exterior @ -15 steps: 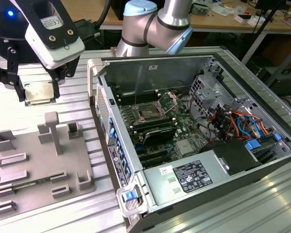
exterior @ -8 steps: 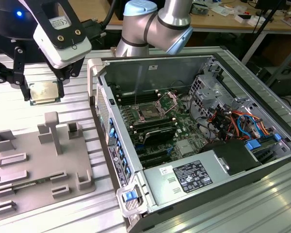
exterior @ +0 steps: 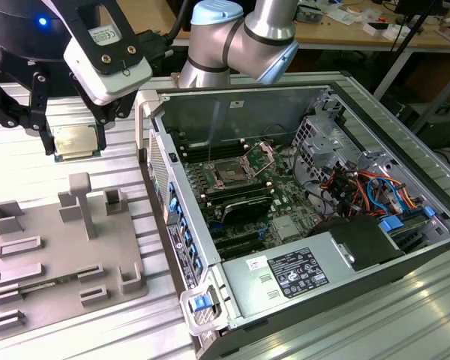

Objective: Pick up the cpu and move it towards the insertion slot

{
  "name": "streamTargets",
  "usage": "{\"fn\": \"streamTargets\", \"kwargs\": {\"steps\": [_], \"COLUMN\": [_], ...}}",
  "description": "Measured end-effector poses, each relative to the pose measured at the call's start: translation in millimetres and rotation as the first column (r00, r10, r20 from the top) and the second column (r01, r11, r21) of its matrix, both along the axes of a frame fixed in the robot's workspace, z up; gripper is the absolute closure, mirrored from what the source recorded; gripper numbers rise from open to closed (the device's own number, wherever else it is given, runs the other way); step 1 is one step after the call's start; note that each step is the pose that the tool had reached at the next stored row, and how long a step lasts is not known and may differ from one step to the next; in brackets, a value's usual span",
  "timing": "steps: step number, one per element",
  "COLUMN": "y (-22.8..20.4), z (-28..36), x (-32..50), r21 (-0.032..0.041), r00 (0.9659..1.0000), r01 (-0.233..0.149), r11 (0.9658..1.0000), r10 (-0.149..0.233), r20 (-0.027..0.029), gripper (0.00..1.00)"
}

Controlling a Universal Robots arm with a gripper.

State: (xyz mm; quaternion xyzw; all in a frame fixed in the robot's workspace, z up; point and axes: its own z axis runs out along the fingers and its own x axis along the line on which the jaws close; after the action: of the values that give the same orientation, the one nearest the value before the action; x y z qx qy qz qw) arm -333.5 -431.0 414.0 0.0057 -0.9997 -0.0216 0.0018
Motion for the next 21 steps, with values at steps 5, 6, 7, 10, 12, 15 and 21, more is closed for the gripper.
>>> {"fn": "streamTargets", "kwargs": {"steps": [5,6,7,10,12,15,21], "y": [0.0,0.0,0.0,0.0,0.0,0.0,0.0], "z": [0.0,0.0,0.0,0.0,0.0,0.0,0.0], "x": [4.1,4.8,5.6,8.2,10.0,12.2,18.8], "r21": [0.0,0.0,0.0,0.0,0.0001,0.0,0.0], "r00": [1.0,1.0,1.0,1.0,1.0,1.0,1.0], "r01": [0.0,0.0,0.0,0.0,0.0,0.0,0.0], "r11": [1.0,1.0,1.0,1.0,1.0,1.0,1.0], "r10": [0.0,0.0,0.0,0.0,0.0,0.0,0.0], "r20": [0.0001,0.0001,0.0,0.0,0.0001,0.0,0.0], "gripper": [0.45,0.45,0.45,0.45,0.45,0.45,0.45]}}
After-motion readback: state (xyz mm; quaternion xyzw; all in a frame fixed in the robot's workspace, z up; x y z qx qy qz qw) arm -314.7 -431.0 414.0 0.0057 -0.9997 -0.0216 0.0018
